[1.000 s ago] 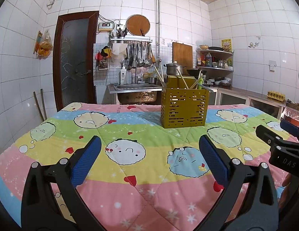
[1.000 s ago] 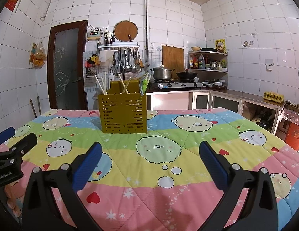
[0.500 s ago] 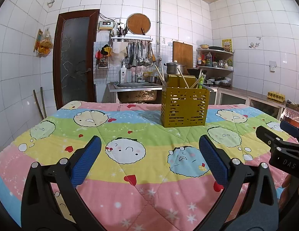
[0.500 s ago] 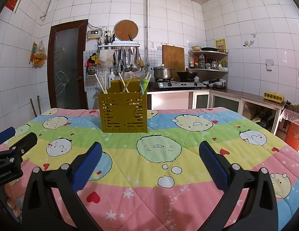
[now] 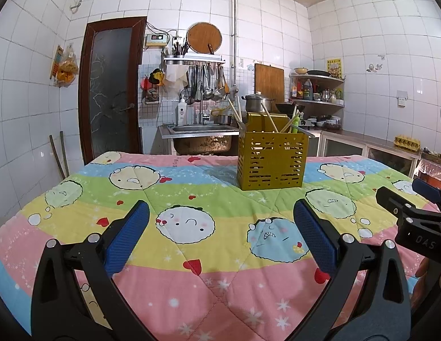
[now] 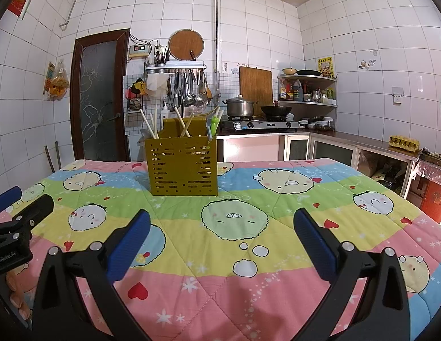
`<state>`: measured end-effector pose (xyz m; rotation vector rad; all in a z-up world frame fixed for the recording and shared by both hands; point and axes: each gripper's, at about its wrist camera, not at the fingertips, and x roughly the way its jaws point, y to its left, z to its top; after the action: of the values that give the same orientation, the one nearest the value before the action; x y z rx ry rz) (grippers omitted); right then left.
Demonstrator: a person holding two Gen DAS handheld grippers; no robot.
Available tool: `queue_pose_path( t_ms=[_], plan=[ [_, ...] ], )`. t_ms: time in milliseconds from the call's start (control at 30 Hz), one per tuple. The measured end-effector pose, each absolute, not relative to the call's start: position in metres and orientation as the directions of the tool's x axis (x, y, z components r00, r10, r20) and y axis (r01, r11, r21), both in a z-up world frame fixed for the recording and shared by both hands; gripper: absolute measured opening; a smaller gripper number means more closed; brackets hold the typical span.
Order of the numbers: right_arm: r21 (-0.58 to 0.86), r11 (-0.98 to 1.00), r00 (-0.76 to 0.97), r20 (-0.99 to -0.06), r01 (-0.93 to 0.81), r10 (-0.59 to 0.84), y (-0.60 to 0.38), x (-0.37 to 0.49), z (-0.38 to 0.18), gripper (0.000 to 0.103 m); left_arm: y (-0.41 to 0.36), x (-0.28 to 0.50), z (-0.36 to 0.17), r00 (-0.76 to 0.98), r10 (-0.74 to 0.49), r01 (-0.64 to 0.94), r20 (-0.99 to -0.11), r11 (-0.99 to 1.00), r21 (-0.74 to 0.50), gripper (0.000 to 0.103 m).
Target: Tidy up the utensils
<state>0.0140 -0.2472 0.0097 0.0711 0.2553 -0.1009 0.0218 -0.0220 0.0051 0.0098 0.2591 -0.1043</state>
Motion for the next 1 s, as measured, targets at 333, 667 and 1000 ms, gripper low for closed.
queue_pose_path(
  t_ms=[333, 667, 1000],
  plan=[
    [0.057, 0.992, 0.963, -0.255, 0.109, -0.091, -0.2474, 0.0139, 0.0099, 0.098, -0.0219, 0.0216, 0.0048, 0.960, -0.101, 0.103, -0.260, 0.995, -0.006, 0.098],
    [0.056, 0.992, 0.963, -0.255, 0.110, -0.092, -0.2479, 0.0142, 0.0096, 0.098, -0.0223, 0.0223, 0.0047, 0.961, -0.100, 0.102, -0.259, 0.995, -0.004, 0.098],
    [0.049, 0.993, 0.963, -0.251, 0.110, -0.094, -0.2466, 0.0138, 0.0092, 0.098, -0.0225, 0.0223, 0.0040, 0.961, -0.099, 0.102, -0.257, 0.995, -0.002, 0.098]
  ],
)
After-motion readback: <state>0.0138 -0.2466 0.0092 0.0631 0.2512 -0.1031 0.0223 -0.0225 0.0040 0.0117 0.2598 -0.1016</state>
